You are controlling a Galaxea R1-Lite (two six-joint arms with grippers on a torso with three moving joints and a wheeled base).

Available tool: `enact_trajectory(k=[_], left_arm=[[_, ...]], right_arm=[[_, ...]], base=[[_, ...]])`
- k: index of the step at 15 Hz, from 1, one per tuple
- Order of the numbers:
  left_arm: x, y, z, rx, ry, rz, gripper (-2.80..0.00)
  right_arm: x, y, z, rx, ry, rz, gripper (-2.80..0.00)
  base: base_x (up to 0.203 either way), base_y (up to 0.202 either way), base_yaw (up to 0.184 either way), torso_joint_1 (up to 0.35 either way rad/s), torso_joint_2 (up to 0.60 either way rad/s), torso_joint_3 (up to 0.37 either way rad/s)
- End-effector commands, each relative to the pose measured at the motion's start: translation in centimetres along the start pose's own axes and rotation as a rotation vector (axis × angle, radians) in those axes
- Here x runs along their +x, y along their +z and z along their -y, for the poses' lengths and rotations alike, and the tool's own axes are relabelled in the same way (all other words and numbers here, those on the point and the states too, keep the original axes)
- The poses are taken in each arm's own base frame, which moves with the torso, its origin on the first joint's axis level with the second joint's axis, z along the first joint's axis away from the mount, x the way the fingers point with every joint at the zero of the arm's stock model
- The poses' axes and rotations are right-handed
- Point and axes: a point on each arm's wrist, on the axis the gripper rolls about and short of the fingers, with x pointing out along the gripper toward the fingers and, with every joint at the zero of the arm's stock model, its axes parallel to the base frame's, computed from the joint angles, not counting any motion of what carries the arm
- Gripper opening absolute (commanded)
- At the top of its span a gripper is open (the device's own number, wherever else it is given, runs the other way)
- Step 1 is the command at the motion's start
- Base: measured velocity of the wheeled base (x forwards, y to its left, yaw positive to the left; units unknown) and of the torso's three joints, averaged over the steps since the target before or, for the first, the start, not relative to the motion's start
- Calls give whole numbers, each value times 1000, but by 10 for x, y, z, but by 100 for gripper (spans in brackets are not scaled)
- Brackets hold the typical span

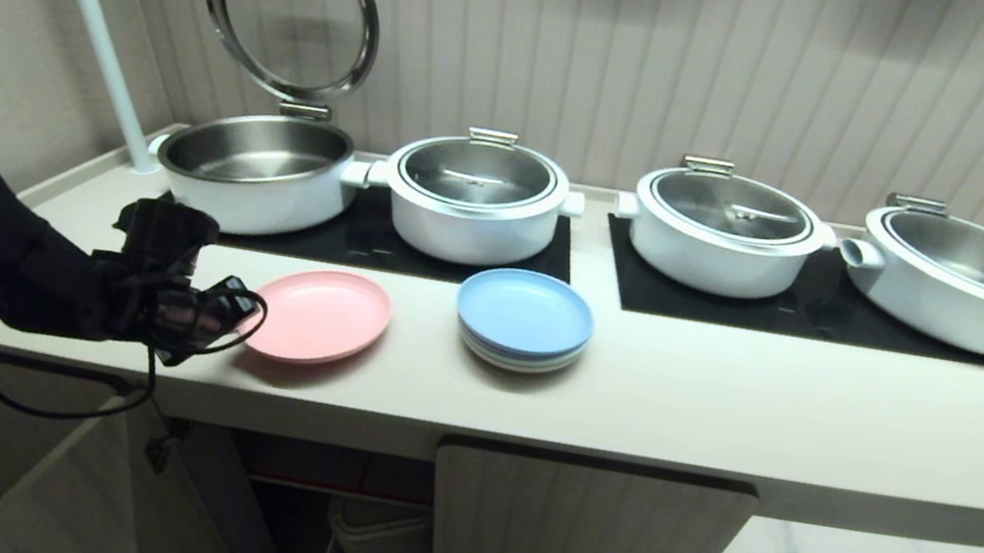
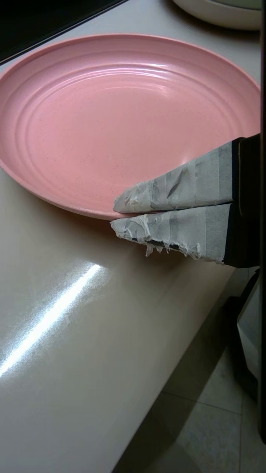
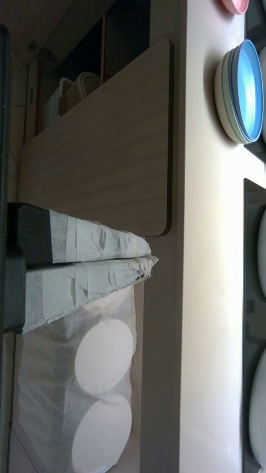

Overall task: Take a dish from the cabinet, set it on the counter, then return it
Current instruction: Place it on the table

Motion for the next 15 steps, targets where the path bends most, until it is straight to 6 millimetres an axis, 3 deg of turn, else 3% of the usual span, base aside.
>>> enact_trajectory(k=[1, 15], left_arm=[[5, 0, 0, -4, 7, 4, -280], [9, -1, 2, -12, 3, 3, -280]], right_arm=[[0, 0, 0, 0, 0, 0, -280], [0, 0, 0, 0, 0, 0, -280]], base=[[0, 0, 0, 0, 0, 0], [0, 0, 0, 0, 0, 0]])
